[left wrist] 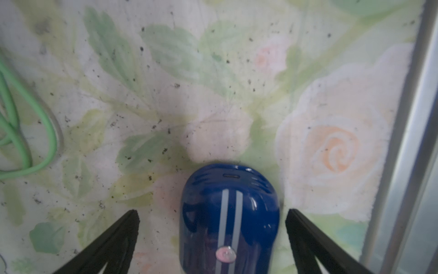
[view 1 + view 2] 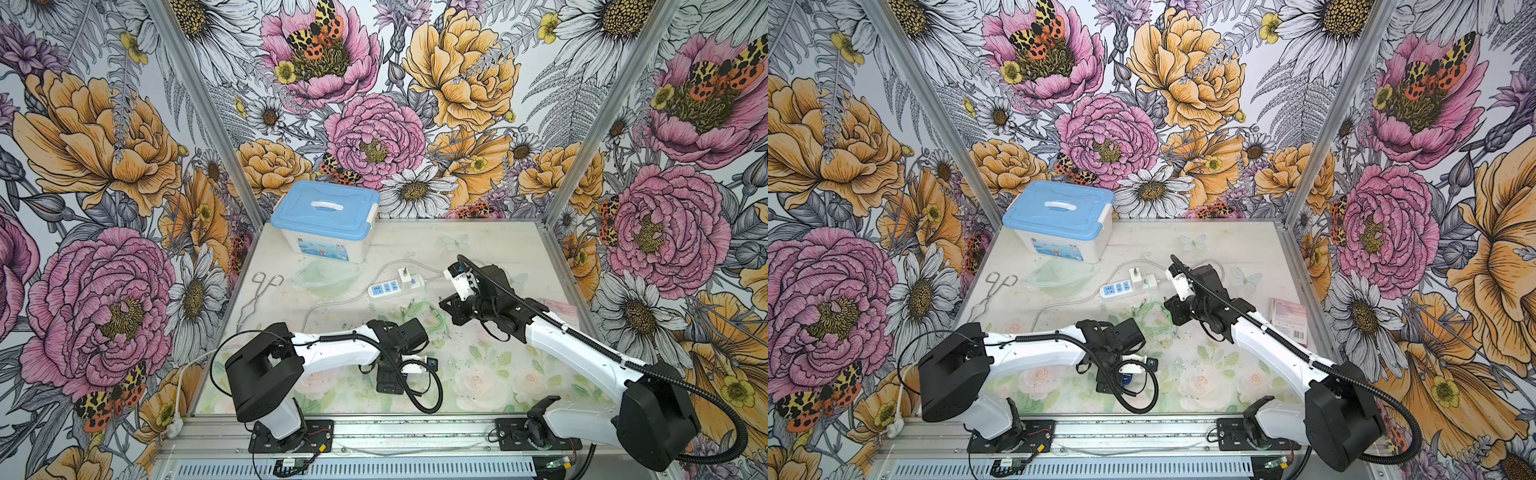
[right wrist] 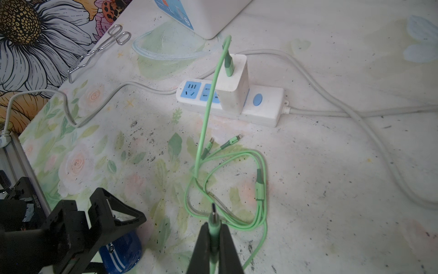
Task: Charge the electric shaver
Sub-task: Pick up the electric shaver from the center of the board.
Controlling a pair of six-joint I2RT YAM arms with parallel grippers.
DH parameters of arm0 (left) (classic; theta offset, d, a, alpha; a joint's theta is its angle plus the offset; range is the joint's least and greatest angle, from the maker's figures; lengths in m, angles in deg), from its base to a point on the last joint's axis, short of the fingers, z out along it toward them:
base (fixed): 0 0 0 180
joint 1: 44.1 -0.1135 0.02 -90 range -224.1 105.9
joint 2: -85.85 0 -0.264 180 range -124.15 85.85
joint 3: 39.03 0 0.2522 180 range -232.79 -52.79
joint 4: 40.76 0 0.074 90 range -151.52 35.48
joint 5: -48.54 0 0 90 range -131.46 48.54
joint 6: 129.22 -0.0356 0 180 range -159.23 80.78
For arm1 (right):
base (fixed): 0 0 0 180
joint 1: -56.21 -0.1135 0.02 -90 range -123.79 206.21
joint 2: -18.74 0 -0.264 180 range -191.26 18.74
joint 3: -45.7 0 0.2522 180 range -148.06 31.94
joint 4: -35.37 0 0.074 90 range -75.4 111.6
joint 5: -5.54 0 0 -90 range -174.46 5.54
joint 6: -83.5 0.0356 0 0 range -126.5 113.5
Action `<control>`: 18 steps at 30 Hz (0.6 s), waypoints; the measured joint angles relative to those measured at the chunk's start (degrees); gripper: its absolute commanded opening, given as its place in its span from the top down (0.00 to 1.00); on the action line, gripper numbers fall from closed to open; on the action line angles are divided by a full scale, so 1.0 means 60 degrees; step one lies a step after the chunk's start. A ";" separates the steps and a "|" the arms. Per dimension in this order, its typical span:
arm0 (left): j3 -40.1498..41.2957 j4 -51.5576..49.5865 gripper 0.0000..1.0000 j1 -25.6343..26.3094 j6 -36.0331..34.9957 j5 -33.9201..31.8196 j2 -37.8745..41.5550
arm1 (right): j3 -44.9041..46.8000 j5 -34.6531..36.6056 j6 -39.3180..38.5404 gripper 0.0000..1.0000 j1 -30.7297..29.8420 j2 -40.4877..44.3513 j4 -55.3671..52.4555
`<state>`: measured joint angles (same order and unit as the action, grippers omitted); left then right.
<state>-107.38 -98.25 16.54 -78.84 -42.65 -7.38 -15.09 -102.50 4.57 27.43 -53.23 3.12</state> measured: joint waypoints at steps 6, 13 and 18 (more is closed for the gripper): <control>-0.0066 -0.0386 0.02 -0.0066 0.0000 0.0160 -0.0233 | 0.0066 -0.0069 0.0000 1.00 0.0113 0.0000 0.0033; -0.0073 -0.0838 0.03 -0.0379 0.0004 0.0175 -0.0237 | 0.0131 -0.0142 0.0000 1.00 0.0233 -0.0011 0.0029; -0.0302 -0.0962 0.07 -0.0368 0.0000 0.0266 -0.0546 | 0.0135 -0.0149 0.0000 1.00 0.0255 -0.0011 0.0029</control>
<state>-109.20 -104.02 14.33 -78.84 -41.06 -10.66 -14.28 -103.40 4.57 28.96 -53.29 3.30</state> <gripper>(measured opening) 0.935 0.083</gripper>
